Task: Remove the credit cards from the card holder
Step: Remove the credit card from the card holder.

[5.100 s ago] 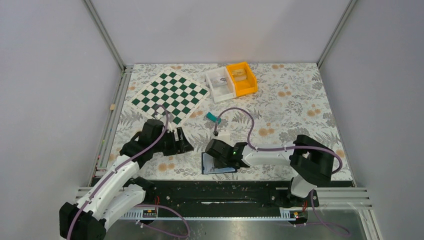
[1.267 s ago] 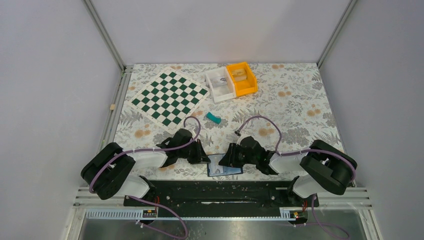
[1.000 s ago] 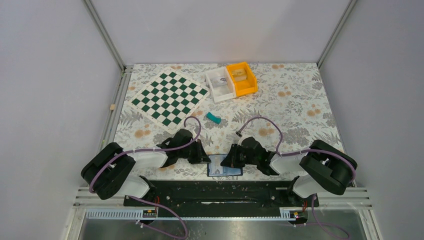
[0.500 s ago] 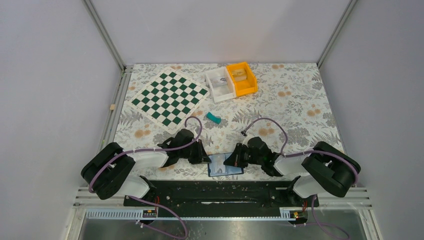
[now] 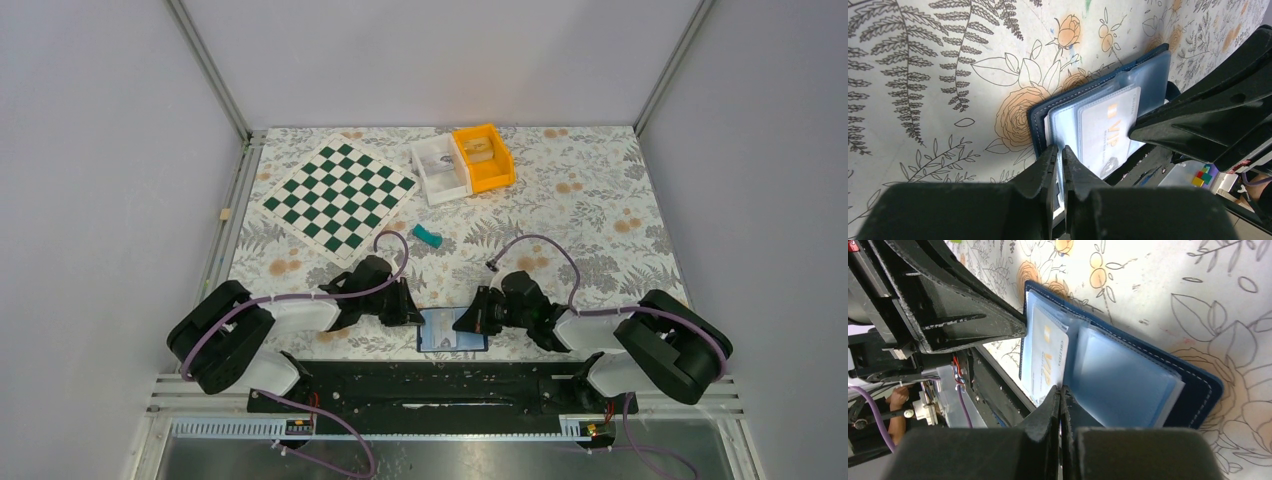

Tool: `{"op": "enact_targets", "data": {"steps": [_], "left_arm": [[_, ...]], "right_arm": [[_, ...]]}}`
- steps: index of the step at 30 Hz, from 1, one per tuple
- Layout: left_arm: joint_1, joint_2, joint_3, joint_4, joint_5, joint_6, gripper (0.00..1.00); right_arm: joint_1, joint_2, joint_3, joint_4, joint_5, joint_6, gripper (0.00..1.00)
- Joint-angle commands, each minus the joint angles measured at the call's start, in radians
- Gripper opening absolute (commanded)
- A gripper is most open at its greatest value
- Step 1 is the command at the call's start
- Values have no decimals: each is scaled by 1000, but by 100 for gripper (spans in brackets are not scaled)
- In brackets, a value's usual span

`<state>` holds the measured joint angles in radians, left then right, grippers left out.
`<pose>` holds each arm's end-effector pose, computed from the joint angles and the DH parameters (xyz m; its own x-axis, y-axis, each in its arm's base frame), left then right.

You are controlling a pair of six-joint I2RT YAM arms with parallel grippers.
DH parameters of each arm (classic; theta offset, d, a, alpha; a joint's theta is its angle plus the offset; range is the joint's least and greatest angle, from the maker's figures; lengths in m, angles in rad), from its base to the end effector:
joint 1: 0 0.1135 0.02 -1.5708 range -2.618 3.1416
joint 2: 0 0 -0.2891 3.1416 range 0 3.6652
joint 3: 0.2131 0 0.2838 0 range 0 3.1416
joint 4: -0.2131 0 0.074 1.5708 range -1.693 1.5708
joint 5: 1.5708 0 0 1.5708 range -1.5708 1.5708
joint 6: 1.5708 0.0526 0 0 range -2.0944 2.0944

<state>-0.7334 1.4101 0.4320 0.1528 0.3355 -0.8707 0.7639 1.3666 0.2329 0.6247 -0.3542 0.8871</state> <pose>0.1833 -0.1885 0.1115 -0.9620 -0.1052 -0.2520 0.0967 0.7318 -0.6746 0.1613 0.1798 0.1106 -0.8948 0.1498 -0.4206 -0.2752 0.5568 0.7837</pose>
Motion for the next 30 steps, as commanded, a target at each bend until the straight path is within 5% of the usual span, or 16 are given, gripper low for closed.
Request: {"op": "enact_targets", "data": {"steps": [1, 17, 30], "left_arm": [[-2, 43, -14, -110, -117, 52, 11], [-3, 52, -9, -120, -120, 58, 11], [-1, 40, 11, -147, -122, 60, 11]], "right_arm": [[-11, 0, 54, -48, -87, -51, 0], [-83, -8, 56, -77, -210, -26, 0], [-139, -146, 65, -298, -184, -98, 0]]}}
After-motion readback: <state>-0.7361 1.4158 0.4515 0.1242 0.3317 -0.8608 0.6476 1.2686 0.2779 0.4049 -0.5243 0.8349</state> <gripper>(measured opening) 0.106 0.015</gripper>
